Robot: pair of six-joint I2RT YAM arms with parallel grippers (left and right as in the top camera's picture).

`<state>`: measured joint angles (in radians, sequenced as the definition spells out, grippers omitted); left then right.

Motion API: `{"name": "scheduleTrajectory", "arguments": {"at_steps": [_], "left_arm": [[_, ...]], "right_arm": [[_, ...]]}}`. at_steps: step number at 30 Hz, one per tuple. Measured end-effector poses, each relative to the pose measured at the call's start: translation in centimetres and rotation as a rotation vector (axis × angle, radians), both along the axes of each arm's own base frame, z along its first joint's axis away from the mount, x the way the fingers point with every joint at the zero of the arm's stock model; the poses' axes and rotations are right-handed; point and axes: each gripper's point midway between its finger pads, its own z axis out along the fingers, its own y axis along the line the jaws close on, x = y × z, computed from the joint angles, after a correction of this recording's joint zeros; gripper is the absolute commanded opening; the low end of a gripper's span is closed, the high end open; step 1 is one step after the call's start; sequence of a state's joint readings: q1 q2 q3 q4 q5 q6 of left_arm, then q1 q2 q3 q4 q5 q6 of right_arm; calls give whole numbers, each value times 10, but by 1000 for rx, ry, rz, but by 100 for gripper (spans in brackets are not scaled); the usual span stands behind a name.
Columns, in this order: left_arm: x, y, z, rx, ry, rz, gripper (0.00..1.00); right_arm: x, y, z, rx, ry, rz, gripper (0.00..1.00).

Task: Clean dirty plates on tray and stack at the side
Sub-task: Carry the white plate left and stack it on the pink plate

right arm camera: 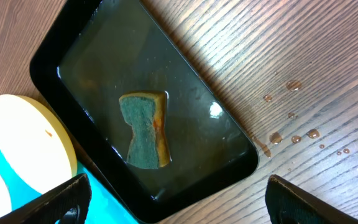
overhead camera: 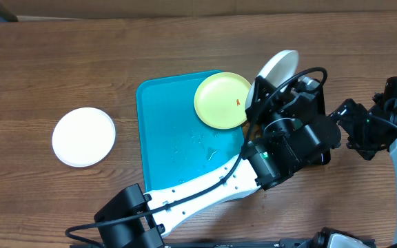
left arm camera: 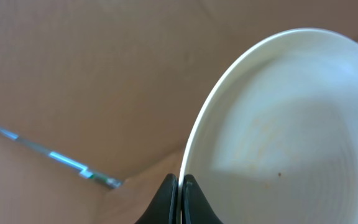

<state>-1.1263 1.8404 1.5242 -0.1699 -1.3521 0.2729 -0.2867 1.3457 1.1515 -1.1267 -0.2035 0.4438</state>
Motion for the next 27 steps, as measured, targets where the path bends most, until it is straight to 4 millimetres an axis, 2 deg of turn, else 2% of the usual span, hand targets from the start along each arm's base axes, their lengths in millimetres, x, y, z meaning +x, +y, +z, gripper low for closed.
{"name": "scheduleTrajectory", "arguments": {"at_steps": [4,7,10,14,16,19,23,25,26,27], "left_arm": [[-7,22,-11,55,68,17,4],[-14,55,-16,19,176,19,4],[-18,124,-17,-161,308,125,4],[-28,247,-16,-485,404,449,4],[-40,297,-17,-600,411,610,4],[-56,355,-22,-729,400,819,4],[-67,418,-35,-870,359,1031,4],[-74,447,-48,-939,340,1118,4],[-85,470,-62,-979,334,1197,4],[-92,481,-72,-998,334,1240,4]], "right_arm": [[0,0,0,0,0,0,91],[0,0,-1,0,1,0,91],[0,0,-1,1,1,0,91],[0,1,-1,5,2,1,91],[0,2,-1,11,0,3,91],[0,4,0,21,-3,6,91],[0,5,0,27,-5,8,91],[0,5,0,29,-5,8,91],[0,5,0,28,-5,8,91],[0,5,0,28,-5,9,91]]}}
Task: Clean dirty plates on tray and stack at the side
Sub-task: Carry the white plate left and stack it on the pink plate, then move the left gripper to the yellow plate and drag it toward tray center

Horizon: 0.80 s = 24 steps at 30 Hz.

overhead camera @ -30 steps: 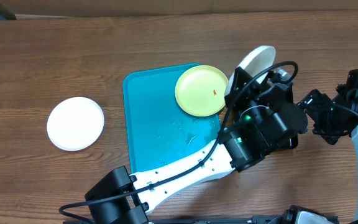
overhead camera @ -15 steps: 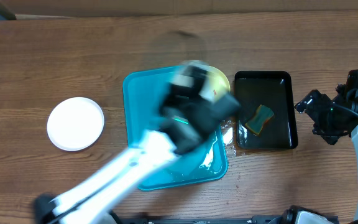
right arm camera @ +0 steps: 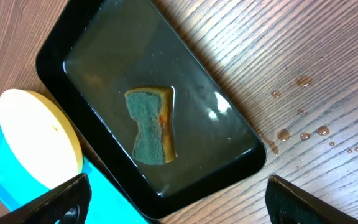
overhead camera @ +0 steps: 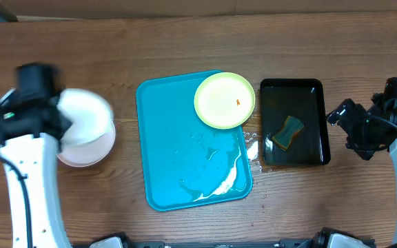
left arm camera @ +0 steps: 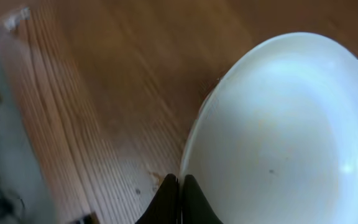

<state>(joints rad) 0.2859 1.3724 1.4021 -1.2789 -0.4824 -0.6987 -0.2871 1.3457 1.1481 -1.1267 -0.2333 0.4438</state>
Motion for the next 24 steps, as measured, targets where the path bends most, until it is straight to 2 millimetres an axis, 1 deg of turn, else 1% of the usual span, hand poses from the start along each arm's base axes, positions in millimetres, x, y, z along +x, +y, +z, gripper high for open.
{"name": "scheduleTrajectory", "arguments": {"at_steps": [2,5,7,9,10,12,14,16,18,20,22,24], "left_arm": [[-11,22,-26,-51,-9,79,4],[-23,41,-66,-143,-26,144,4],[-28,47,-92,-200,-45,158,4],[-30,48,-109,-236,-53,152,4],[-27,48,-115,-248,-64,139,4],[-19,45,-121,-269,-87,85,10],[-8,40,-121,-298,-119,20,38],[-1,33,-121,-330,-137,-37,48],[1,24,-122,-373,-143,-68,53],[0,16,-119,-415,-135,-89,54],[2,14,-111,-429,-142,-97,54],[10,13,-97,-432,-171,-127,54]], "right_arm": [[0,0,0,1,0,0,91],[0,0,0,1,-1,0,91],[0,0,0,2,-2,1,91],[0,0,0,3,-2,1,91],[0,0,0,2,-2,1,91],[0,0,0,2,-2,1,91],[0,0,0,2,-2,1,91],[0,0,0,3,-2,0,91],[1,0,0,3,-3,1,91],[1,0,0,2,-3,1,91],[0,0,0,2,-2,1,91],[1,0,0,3,-3,1,91]]}}
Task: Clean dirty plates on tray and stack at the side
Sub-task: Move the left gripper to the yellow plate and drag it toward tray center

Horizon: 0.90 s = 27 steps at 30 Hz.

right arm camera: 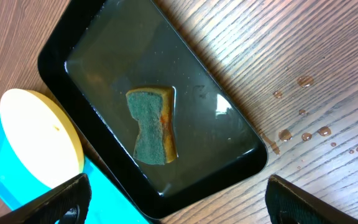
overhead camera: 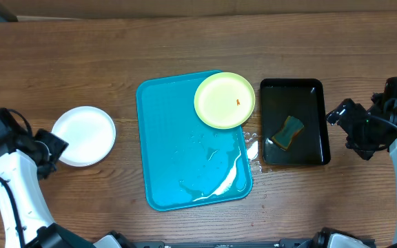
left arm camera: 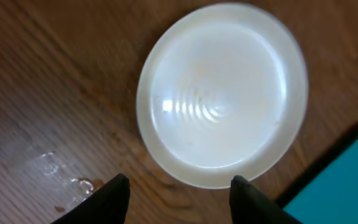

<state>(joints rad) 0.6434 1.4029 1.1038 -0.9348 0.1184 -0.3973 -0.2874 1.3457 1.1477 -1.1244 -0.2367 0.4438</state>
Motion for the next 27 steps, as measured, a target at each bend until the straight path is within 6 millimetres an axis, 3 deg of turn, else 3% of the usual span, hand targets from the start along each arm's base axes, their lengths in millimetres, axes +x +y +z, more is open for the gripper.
{"name": "scheduleTrajectory", "arguments": {"at_steps": [3,5,7,9,10,12,14,18,22,27], "left_arm": [[24,-13,20,-4,-81,-101,54],[47,-37,31,-6,-143,-233,56],[71,-76,38,1,-201,-404,61],[92,-119,45,21,-258,-576,73],[107,-152,50,44,-306,-702,74],[121,-195,57,66,-367,-834,75],[138,-252,60,98,-441,-990,74],[153,-325,36,148,-464,-1139,73],[165,-350,-9,147,-408,-1131,71],[184,-349,-59,115,-352,-1044,64]], "right_arm": [[0,0,0,0,0,0,91],[0,0,0,0,0,0,91],[0,0,0,-1,0,3,91],[0,0,0,-4,-1,11,91],[0,0,0,-6,-2,15,91],[0,0,0,-10,-4,25,91],[0,0,0,-11,-3,29,92],[0,0,0,-12,-4,35,92],[0,0,0,-14,-5,38,92],[1,0,0,-16,-10,38,92]]}}
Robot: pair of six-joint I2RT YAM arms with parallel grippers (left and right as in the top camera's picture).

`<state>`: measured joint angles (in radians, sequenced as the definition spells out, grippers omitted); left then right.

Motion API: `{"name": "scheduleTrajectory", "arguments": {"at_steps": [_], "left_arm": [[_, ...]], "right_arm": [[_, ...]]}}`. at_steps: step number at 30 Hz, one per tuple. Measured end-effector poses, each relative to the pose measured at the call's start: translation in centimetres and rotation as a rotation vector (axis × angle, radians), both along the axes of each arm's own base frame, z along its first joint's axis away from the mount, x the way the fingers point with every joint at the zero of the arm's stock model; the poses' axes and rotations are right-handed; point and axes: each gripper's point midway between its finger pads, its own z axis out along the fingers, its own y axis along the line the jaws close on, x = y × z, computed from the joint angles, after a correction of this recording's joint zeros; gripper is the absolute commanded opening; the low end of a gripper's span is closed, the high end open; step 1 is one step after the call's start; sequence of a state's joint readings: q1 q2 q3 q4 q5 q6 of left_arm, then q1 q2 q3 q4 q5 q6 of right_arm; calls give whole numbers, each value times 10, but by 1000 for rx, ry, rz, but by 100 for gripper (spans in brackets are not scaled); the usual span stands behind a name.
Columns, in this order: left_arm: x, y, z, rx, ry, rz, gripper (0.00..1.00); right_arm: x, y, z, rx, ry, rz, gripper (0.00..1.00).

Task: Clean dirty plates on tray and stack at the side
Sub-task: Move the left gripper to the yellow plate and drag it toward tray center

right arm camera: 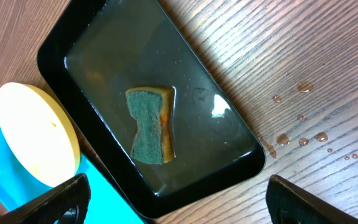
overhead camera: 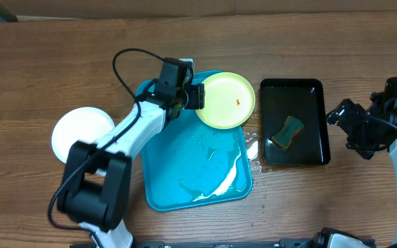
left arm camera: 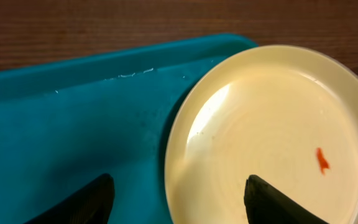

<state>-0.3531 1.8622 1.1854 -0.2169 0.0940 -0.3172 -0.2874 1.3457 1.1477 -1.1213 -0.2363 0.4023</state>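
A yellow plate (overhead camera: 225,100) with an orange speck lies on the far right corner of the teal tray (overhead camera: 185,158). My left gripper (overhead camera: 193,96) is open at the plate's left rim. In the left wrist view its fingers straddle that rim, one over the tray (left arm camera: 61,124), one over the plate (left arm camera: 272,130), with the gripper (left arm camera: 179,186) low. White plates (overhead camera: 66,134) sit stacked on the table at left, partly under my left arm. My right gripper (overhead camera: 347,131) hangs open, right of the basin.
A black basin (overhead camera: 316,89) of water stands right of the tray with a green and yellow sponge (right arm camera: 151,134) in it. Water drops (right arm camera: 303,134) lie on the wood beside it. Puddles wet the tray's middle.
My left gripper was open beside the white plates at the left. Now it is open at the yellow plate's left rim on the tray. The right arm has not moved.
My left gripper held a white plate on edge by the basin, right of the tray. Then it held that plate over the white plate at the left. Then the plate lay stacked there and the gripper was open. Now the gripper is at the yellow plate.
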Motion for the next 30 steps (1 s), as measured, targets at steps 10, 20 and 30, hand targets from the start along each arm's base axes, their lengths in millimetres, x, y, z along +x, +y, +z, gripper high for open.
{"name": "scheduleTrajectory", "arguments": {"at_steps": [10,20,30], "left_arm": [[-9,-9,-59,-42,146,1,4],[-52,-2,-39,-31,294,-20,4],[-126,62,10,218,433,80,4]], "right_arm": [[1,0,0,-2,-3,3,92],[1,0,0,-2,-5,5,91],[12,57,3,-14,-69,296,70]]}}
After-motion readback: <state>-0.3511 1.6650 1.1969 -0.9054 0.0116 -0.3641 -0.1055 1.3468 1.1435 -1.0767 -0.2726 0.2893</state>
